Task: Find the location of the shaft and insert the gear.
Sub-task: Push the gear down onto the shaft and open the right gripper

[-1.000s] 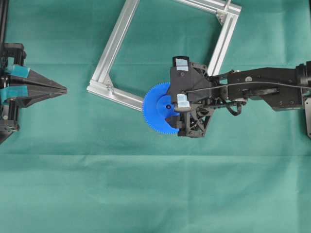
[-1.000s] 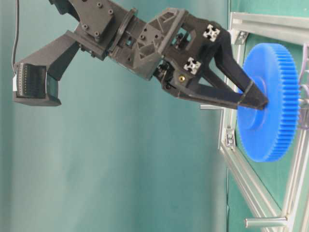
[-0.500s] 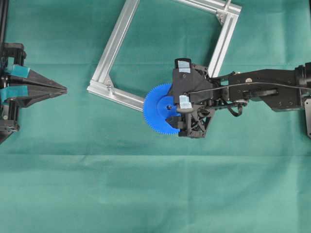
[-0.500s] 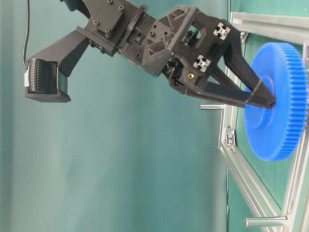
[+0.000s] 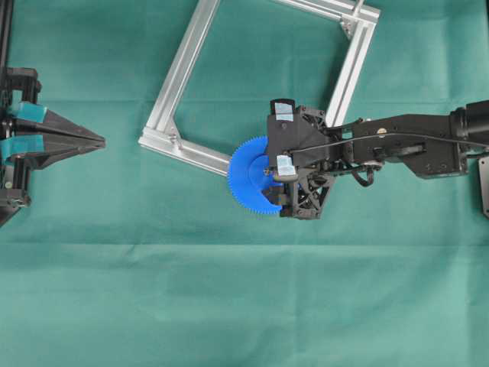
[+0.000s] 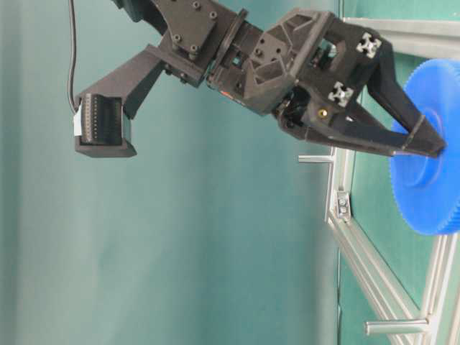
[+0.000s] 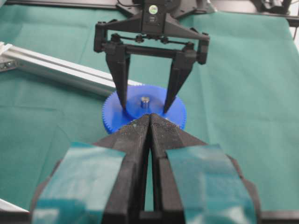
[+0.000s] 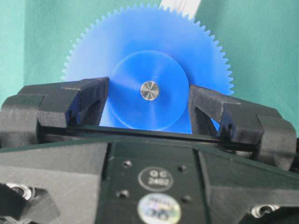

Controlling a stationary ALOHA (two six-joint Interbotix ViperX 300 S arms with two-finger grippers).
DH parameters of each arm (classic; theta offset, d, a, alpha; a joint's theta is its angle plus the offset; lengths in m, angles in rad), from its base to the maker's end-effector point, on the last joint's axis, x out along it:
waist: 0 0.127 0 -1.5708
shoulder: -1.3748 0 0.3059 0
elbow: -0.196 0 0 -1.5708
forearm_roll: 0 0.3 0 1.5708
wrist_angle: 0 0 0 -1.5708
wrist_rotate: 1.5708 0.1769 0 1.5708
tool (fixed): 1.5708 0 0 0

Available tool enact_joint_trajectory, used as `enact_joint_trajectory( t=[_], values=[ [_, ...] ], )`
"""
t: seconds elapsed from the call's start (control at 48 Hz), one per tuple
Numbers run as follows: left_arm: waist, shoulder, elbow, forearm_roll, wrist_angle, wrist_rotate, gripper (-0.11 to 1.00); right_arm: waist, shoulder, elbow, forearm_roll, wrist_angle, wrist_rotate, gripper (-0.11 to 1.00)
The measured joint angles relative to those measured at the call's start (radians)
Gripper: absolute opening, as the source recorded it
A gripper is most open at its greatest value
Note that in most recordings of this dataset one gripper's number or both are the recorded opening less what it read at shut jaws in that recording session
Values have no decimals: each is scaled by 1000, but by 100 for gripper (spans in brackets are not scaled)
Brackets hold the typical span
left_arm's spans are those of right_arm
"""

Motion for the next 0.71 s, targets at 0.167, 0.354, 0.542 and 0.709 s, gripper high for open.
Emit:
enact_joint_trajectory(
  t=[0.167, 0.354, 0.542, 0.709],
  values=[
    [0, 0, 0, 0, -2, 0, 1, 2, 0, 0, 0, -12, 0, 69],
    [0, 2, 2, 0, 0, 0, 1, 0, 0, 0, 0, -25, 0, 72],
    [0, 0, 0, 0, 2, 0, 1, 0, 0, 0, 0, -40, -2, 90],
    [0, 0, 0, 0, 3, 0, 1, 0, -3, 0, 0, -43, -2, 88]
  ],
)
